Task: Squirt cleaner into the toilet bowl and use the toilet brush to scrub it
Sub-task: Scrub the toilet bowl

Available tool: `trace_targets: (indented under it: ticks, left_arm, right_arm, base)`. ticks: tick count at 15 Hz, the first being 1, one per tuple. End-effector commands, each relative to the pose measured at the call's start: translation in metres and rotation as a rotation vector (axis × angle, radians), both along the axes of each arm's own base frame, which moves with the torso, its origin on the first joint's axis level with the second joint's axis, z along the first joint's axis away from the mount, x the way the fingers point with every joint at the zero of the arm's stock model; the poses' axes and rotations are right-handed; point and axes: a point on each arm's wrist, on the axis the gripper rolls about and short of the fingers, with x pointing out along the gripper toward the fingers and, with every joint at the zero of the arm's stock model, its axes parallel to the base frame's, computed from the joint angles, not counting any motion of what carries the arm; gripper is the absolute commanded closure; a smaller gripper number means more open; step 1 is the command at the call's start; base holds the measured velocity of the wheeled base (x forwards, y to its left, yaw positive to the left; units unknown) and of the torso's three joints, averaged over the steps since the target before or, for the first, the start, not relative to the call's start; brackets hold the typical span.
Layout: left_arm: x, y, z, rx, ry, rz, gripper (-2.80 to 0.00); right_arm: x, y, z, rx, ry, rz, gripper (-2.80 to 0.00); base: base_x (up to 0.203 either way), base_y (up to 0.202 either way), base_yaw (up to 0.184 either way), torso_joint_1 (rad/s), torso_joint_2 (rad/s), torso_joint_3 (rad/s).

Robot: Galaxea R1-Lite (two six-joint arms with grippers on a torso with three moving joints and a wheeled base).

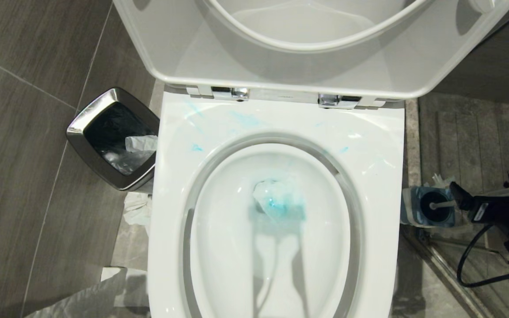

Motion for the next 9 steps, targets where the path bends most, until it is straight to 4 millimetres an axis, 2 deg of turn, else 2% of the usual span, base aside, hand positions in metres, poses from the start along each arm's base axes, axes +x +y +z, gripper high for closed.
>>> trace_targets:
  ticks: [1,6,7,9]
  left_arm:
    - [0.0006,0.0,-0.0021,0.0,0.007,0.001,0.0]
    - [0.0006,0.0,-0.002,0.0,0.007,0.001,0.0]
    - [0.0006,0.0,-0.002,0.0,0.007,0.001,0.0]
    - [0.0006,0.0,-0.002,0.0,0.007,0.001,0.0]
  right_arm:
    - [0.0019,-0.0005,0.0017,-0.003,-0.014,0.0,-2.8]
    - [0.0051,-0.0013,0.0045,-0.007,-0.03,-0.002,-2.8]
    - [0.0052,-0.0014,0.0039,-0.006,-0.027,-0.007,0.0]
    - [0.005,-0.0015,0.0031,-0.006,-0.024,-0.01,0.0]
  base:
    - [0.0,0.0,0.0,0.0,0.0,0.0]
    - [0.0,0.0,0.0,0.0,0.0,0.0]
    - [0.0,0.0,0.0,0.0,0.0,0.0]
    - [0.0,0.0,0.0,0.0,0.0,0.0]
